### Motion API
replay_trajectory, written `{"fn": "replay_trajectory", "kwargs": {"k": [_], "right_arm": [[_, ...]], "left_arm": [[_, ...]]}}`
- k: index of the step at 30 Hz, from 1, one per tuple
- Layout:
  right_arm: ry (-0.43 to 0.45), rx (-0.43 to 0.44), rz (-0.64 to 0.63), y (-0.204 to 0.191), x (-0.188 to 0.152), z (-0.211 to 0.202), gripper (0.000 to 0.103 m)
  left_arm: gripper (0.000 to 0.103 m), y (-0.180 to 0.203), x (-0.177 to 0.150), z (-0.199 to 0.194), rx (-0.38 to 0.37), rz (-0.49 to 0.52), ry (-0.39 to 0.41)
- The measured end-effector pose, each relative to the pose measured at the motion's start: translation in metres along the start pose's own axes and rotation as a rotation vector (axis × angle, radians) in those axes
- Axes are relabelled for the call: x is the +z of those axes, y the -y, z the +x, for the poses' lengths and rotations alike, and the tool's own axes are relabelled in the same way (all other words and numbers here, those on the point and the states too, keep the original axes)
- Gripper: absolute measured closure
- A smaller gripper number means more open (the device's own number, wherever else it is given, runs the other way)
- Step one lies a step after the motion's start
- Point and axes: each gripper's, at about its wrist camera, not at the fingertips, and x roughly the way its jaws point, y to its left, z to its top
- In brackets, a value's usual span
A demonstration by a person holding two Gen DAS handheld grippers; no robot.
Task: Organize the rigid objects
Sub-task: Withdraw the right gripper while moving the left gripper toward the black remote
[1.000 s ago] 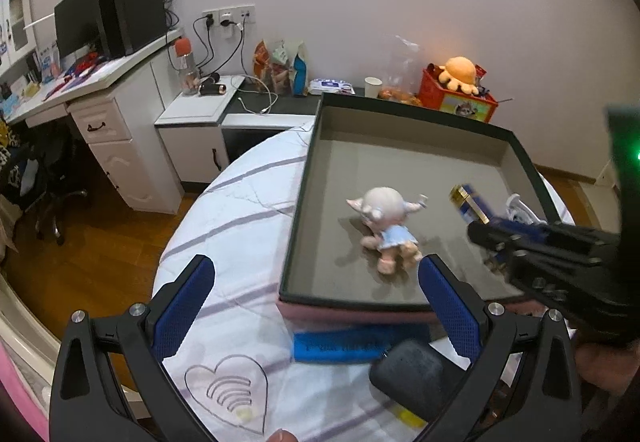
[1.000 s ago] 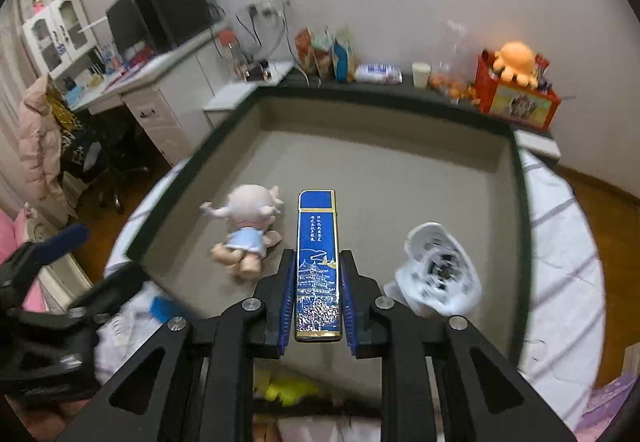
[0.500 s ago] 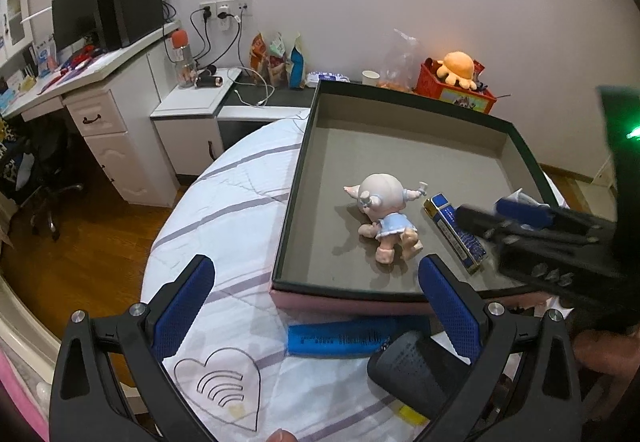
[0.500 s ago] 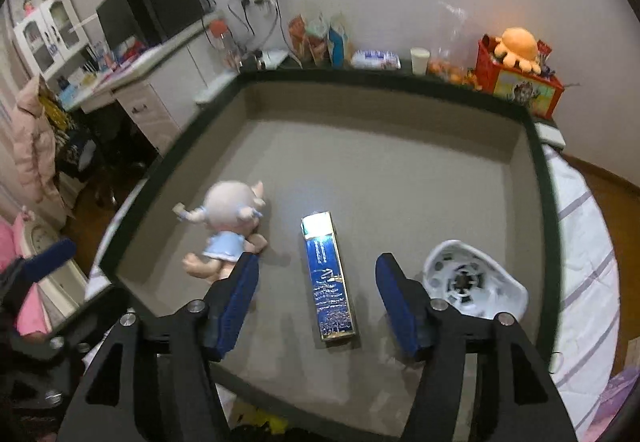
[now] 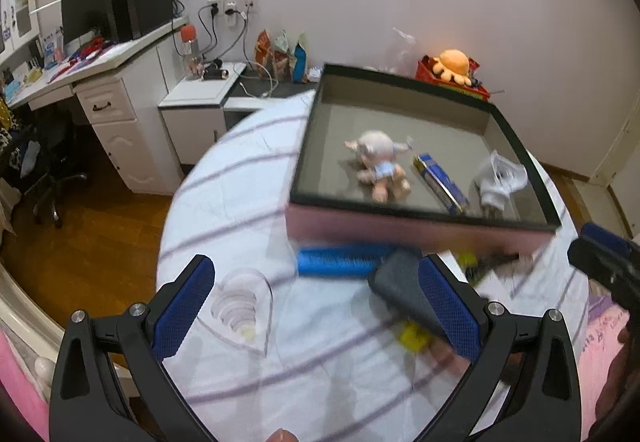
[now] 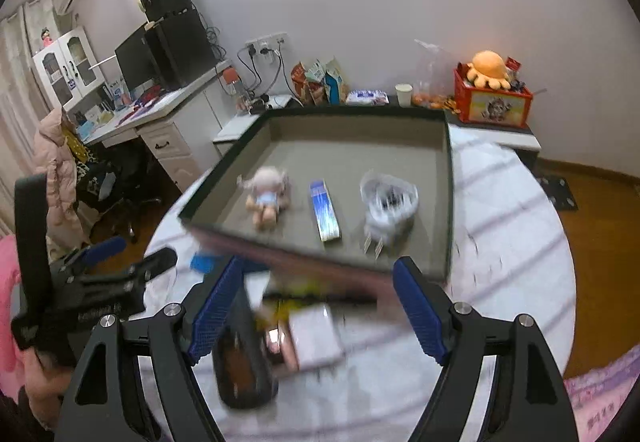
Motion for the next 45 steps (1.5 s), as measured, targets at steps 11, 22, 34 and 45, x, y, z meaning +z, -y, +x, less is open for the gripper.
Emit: {"fn": "replay_trajectory", "kwargs": {"k": [11, 22, 34, 45], "right_arm": [[-0.015, -0.036, 0.084, 0.001, -0.046, -0.021, 0.023], [0.024, -0.054, 0.157, 0.031, -0.060, -0.042, 0.023], [0.017, -0.045, 0.185, 0.045, -0.064, -0.040, 0.023], [0.006, -0.035, 0.161, 0.033, -0.063, -0.035, 0.023]], "left_arm": [[0.000, 0.025, -0.035, -0.021, -0.028, 0.059, -0.026], [0.000, 0.061, -0.034, -0.001, -0.185, -0.019, -0.125], [0.000, 0.056, -0.052, 0.013, -0.099, 0.013, -0.173], [0.000, 0.050, -0.027, 0.024, -0.166, 0.110, -0.079]]}}
